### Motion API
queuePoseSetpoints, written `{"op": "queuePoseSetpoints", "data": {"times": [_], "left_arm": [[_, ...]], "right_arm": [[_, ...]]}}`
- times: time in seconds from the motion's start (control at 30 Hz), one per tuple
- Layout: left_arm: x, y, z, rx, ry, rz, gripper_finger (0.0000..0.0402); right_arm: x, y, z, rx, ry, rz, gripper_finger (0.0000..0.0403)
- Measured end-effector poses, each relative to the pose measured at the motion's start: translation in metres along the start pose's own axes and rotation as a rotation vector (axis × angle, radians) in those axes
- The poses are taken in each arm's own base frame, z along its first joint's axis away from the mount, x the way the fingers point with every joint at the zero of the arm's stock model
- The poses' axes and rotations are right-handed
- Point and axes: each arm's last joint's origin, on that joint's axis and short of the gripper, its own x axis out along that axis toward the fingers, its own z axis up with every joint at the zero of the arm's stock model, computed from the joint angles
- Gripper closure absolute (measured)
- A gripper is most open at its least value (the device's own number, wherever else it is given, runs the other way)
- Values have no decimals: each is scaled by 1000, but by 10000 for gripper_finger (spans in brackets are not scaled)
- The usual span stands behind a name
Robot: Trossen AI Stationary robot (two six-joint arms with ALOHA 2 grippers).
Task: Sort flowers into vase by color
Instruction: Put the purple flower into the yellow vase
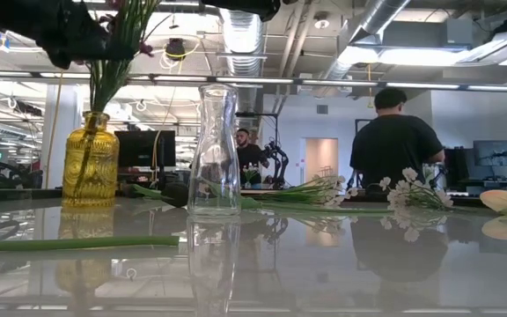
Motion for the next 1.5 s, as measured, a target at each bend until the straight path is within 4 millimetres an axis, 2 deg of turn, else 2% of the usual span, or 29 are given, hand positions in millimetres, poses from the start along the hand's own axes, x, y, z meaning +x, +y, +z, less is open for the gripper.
{"op": "queuePoseSetpoints", "data": {"times": [0.13, 0.37, 0.53, 1.2, 1.37, 1.5], "left_arm": [[-1, 0, -3, 9, -13, 12, 400], [-5, -1, 11, -11, -88, -11, 400], [-10, 3, 11, -72, -100, 39, 400], [-10, 8, -33, -161, -64, 53, 400], [-10, 8, -32, -171, -67, 51, 399], [-10, 7, -31, -172, -60, 33, 380]], "right_arm": [[0, 0, 0, 6, 0, 0, 185], [0, 0, 0, 18, 0, 0, 185], [0, 0, 0, 19, 0, 0, 185], [0, 0, 0, 26, 2, -4, 185], [0, 0, 0, 38, 2, -6, 184], [0, 0, 0, 43, 7, -5, 184]]}}
